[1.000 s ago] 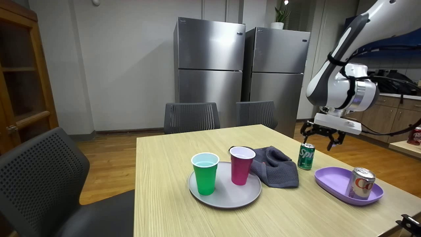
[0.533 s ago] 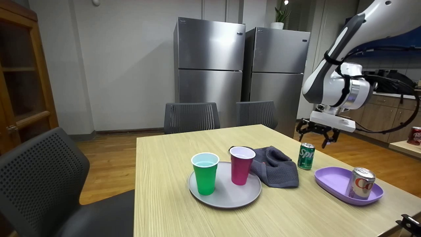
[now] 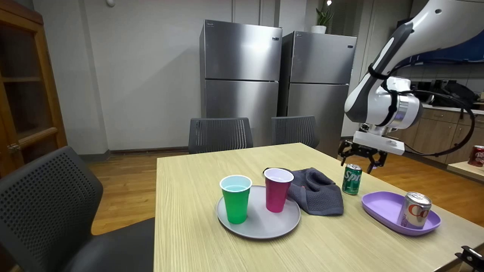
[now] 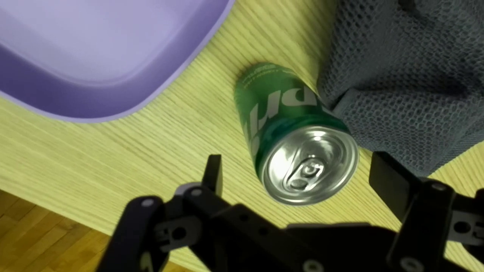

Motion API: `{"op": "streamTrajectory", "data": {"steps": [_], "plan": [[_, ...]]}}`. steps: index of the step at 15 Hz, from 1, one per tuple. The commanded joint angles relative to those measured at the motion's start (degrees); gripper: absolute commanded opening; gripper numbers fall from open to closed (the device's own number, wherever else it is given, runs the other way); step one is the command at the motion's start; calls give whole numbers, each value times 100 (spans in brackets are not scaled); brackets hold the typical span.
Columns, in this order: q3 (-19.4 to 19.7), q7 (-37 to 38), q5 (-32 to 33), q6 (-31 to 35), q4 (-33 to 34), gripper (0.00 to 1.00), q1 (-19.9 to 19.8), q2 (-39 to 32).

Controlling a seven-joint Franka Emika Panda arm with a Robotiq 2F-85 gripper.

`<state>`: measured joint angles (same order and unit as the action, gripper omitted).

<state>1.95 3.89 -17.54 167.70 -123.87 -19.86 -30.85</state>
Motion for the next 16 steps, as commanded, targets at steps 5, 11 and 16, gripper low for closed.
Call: {"op": "streamTrajectory", "data": {"steps": [5, 11, 16], "plan": [[41, 23, 46, -235, 312, 100, 85, -284], [-95, -81, -28, -222, 328, 74, -38, -272], [-150, -104, -70, -222, 324, 40, -85, -230]]}}
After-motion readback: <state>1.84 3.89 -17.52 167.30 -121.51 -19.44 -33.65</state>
